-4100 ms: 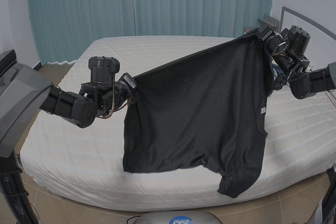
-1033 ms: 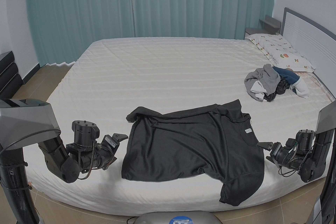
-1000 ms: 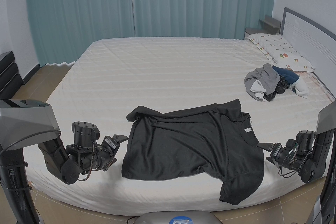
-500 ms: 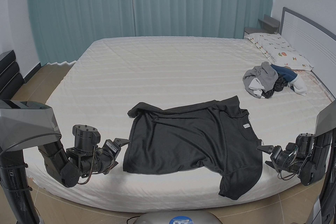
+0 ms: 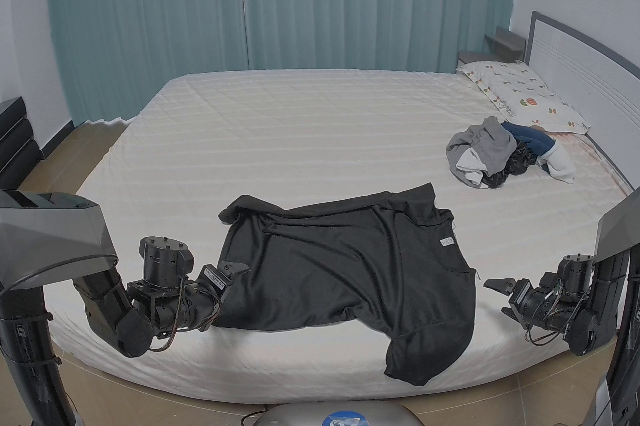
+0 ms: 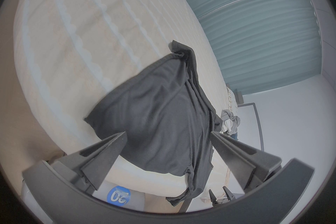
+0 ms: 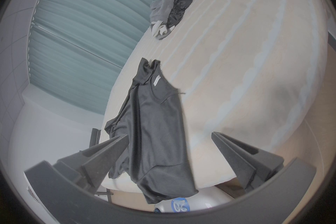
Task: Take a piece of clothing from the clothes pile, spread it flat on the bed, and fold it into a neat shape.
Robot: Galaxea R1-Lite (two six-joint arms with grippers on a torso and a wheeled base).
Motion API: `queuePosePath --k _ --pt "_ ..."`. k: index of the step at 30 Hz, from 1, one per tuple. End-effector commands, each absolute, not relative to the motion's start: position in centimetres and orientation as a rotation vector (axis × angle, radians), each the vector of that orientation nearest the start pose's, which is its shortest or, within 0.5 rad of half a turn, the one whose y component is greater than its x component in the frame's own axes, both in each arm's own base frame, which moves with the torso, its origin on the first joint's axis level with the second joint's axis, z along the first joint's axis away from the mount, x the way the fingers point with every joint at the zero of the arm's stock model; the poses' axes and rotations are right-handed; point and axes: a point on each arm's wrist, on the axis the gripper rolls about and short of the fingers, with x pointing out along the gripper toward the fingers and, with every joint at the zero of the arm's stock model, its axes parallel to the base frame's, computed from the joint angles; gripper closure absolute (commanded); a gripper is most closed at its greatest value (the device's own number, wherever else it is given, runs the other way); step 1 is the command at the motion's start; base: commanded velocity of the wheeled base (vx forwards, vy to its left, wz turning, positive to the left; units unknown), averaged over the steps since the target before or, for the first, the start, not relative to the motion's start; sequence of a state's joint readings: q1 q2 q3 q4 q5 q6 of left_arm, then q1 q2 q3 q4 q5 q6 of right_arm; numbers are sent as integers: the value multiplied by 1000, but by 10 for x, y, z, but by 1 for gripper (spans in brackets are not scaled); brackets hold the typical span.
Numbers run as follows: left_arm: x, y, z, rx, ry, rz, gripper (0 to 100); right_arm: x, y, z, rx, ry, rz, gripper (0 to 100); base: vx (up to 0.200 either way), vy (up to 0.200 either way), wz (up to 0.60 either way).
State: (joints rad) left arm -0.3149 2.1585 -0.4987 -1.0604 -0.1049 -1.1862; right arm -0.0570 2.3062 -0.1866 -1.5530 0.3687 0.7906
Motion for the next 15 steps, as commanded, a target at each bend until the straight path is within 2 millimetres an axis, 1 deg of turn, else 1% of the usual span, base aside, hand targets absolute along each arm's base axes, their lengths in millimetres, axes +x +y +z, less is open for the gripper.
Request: queuePosePath --k 1,2,3,6,9,11,12,15 --pt "295 -95 15 -1070 745 4 0 260 3 -21 863 657 79 0 0 0 0" --pt "295 -93 20 -1067 729 4 0 260 9 -22 852 660 75 0 0 0 0" --pt "294 -87 29 -1069 693 8 0 259 17 -22 840 666 74 0 0 0 0" --pt "288 -78 37 -1015 676 2 0 256 26 -22 852 685 78 0 0 0 0" --pt "284 -77 34 -934 702 3 0 253 32 -22 862 704 86 0 0 0 0" --pt "283 -76 34 -926 707 6 0 252 32 -23 861 709 87 0 0 0 0" --pt "282 -76 30 -905 729 34 0 249 35 -24 856 730 90 0 0 0 0" --pt "282 -74 28 -889 713 75 0 246 36 -24 854 741 92 0 0 0 0"
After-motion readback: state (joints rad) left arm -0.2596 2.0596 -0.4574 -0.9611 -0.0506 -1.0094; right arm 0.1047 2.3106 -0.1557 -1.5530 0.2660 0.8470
